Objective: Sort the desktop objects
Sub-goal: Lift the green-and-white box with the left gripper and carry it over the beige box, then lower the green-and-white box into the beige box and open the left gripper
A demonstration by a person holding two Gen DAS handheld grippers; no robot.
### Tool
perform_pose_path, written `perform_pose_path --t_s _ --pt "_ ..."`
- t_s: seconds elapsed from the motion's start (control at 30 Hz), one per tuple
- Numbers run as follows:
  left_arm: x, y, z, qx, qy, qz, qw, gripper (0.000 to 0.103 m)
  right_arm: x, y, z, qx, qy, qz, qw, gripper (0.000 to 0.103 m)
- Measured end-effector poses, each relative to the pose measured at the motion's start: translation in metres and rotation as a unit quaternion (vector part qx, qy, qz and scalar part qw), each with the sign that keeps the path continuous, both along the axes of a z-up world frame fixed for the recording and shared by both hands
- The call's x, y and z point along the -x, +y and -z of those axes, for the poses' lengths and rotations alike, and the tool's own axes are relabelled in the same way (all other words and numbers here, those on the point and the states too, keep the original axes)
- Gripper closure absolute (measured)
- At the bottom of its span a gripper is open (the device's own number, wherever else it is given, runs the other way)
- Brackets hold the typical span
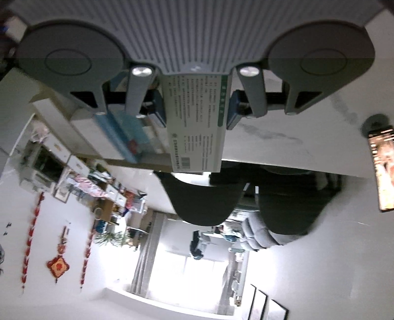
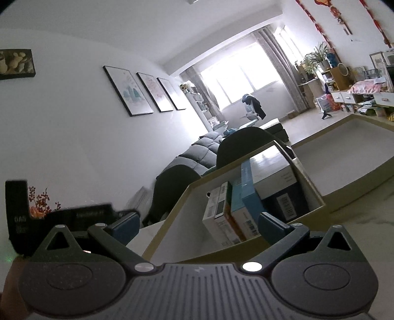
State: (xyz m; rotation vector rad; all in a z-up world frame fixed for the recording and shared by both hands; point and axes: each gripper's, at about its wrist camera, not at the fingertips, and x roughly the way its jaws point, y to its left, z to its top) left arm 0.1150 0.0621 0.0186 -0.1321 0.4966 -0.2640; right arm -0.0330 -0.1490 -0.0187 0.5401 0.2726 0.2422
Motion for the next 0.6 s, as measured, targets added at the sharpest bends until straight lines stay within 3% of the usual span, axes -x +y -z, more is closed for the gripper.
perform_pose_path --t_s 0.2,0.4,0.6 --pt "-0.028 -0.017 0.007 0.058 0.037 0.035 0.997 0.055 -0.001 -0.01 0.001 -0.007 0.0 0.008 1.0 0.001" --pt "-0.058 -0.037 0.015 0.091 0.08 0.048 0.9915 0.055 -0.002 -0.021 0.003 -0.013 0.0 0.02 1.0 0.001" --pt "-0.08 -0.058 0.022 0.069 0.103 0.037 0.9917 0.055 -0.003 -0.03 0.003 -0.02 -0.001 0.029 0.999 0.001"
